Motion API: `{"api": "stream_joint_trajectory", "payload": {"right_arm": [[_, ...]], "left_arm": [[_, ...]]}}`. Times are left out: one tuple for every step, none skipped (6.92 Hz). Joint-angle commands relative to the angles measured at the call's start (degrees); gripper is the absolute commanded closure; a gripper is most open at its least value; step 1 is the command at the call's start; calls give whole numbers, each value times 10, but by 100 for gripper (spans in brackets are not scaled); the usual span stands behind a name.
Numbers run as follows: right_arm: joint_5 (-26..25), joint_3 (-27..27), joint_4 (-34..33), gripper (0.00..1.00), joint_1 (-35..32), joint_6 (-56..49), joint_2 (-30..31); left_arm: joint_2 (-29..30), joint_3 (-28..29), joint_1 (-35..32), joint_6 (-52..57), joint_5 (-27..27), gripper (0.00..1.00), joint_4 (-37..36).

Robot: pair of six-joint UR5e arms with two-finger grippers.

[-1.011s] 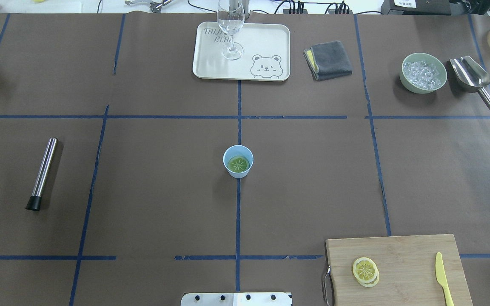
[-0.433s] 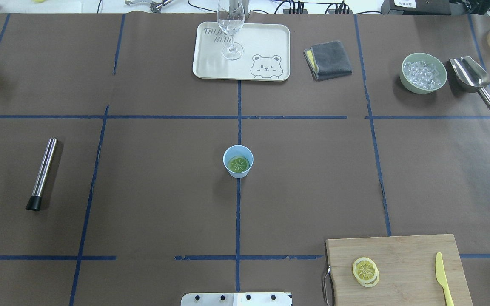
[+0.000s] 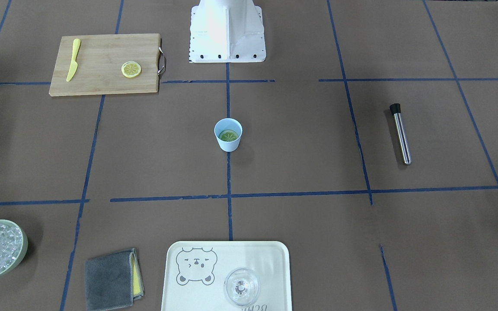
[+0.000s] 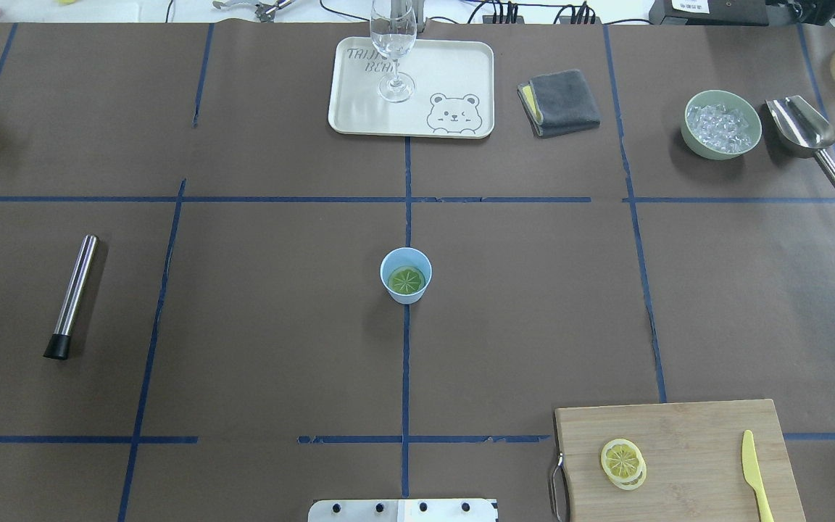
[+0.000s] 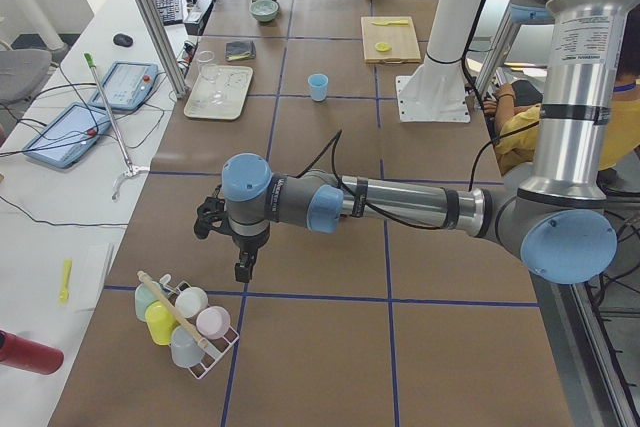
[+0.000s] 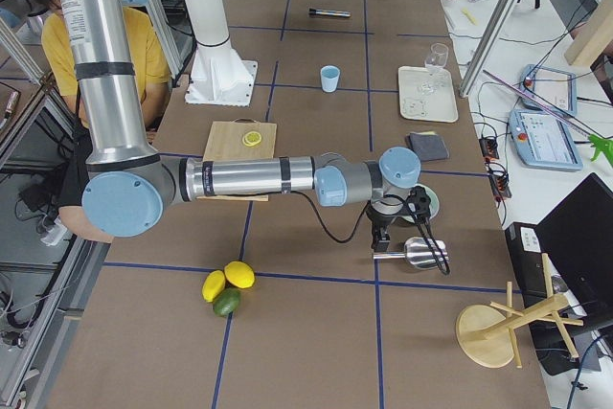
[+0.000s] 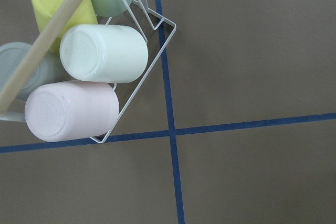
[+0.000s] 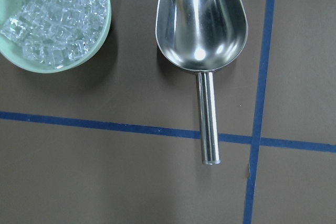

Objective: Squeeze lemon into cup

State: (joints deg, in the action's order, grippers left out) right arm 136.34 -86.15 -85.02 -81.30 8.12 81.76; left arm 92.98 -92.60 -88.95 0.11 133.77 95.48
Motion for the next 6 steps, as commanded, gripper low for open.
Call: {"api": "stream_joint_trajectory", "payload": {"right_arm": [[0,-9,0,0,-1,2,1],[0,-11,0,0,-2,1,7],[-1,-11,0,0,-3,2,0],[-1,-13,-5,0,-16,-3,-7],[0,-9,-10,0,-24,-5,-18],[3,-9,-15,0,-30,-6,-19]], "left_arm": [[2,3,0,23,-1,0,-6],[3,3,0,23,-1,0,-6],[4,1,0,23,-1,0,-6],[6,2,1,24,-1,0,-5],[14,3,2,24,-2,0,-5],[15,4,2,24,-2,0,-5]]}}
